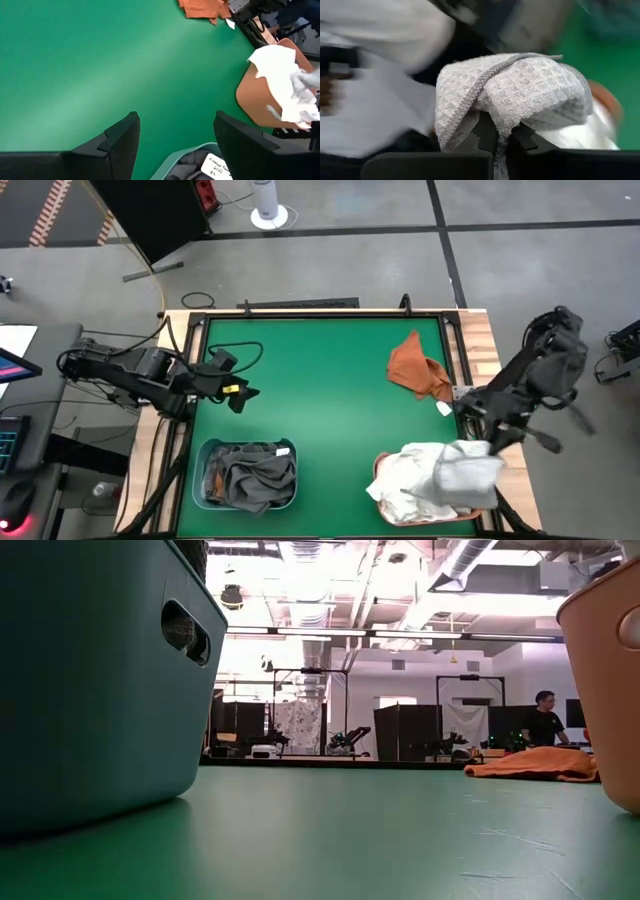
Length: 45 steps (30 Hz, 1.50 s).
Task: Sort towels by color in basket
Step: Put the light gray towel into the orange bin
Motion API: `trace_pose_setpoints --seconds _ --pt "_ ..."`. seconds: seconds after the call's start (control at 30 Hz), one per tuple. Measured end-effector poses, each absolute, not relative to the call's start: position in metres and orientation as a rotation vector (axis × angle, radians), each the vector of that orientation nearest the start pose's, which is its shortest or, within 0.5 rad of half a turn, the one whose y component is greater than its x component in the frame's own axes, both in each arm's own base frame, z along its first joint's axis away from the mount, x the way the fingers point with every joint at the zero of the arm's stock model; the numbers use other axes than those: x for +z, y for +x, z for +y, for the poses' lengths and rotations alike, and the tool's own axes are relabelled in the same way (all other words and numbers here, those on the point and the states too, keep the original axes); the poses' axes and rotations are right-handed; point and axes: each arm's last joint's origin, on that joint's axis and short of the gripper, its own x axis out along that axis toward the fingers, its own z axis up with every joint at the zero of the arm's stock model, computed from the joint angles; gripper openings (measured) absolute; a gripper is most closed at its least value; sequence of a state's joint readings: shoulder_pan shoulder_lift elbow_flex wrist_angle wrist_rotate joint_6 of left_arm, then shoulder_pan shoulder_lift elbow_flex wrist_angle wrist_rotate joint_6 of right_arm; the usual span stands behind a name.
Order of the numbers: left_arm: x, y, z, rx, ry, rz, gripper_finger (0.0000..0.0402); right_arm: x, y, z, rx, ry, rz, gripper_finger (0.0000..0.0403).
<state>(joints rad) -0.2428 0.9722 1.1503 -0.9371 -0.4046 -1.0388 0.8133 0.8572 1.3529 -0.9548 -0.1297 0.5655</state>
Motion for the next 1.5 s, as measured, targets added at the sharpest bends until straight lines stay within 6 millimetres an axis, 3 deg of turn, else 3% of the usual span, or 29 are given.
trace_pose_setpoints --seconds 0.17,0.3,0.47,0.7,1.07,1.23,1.5 --pt "0.356 0.168 -0.030 0.513 -0.754 0.571 0.0242 0.395 0.100 0.106 0.541 0.146 0.953 0.0041" --pt "0.354 0.168 -0.030 0.526 -0.753 0.589 0.0242 0.361 0.120 0.126 0.486 0.069 1.054 0.0041" --pt "0.354 0.169 -0.030 0.528 -0.752 0.591 0.0242 0.313 0.143 0.152 0.492 0.061 1.109 0.0042" --pt "0.353 0.169 -0.031 0.518 -0.759 0.601 0.0242 0.270 0.162 0.181 0.581 0.129 1.104 0.0042" --pt "0.348 0.164 -0.029 0.551 -0.721 0.667 0.0242 0.183 0.179 0.194 0.402 0.071 1.370 0.0049" --pt "0.348 0.163 -0.029 0.555 -0.712 0.678 0.0242 0.176 0.185 0.192 0.317 0.173 1.421 0.0083" --pt "0.347 0.162 -0.029 0.543 -0.674 0.693 0.0242 0.217 0.180 0.166 0.358 0.466 1.418 0.0197"
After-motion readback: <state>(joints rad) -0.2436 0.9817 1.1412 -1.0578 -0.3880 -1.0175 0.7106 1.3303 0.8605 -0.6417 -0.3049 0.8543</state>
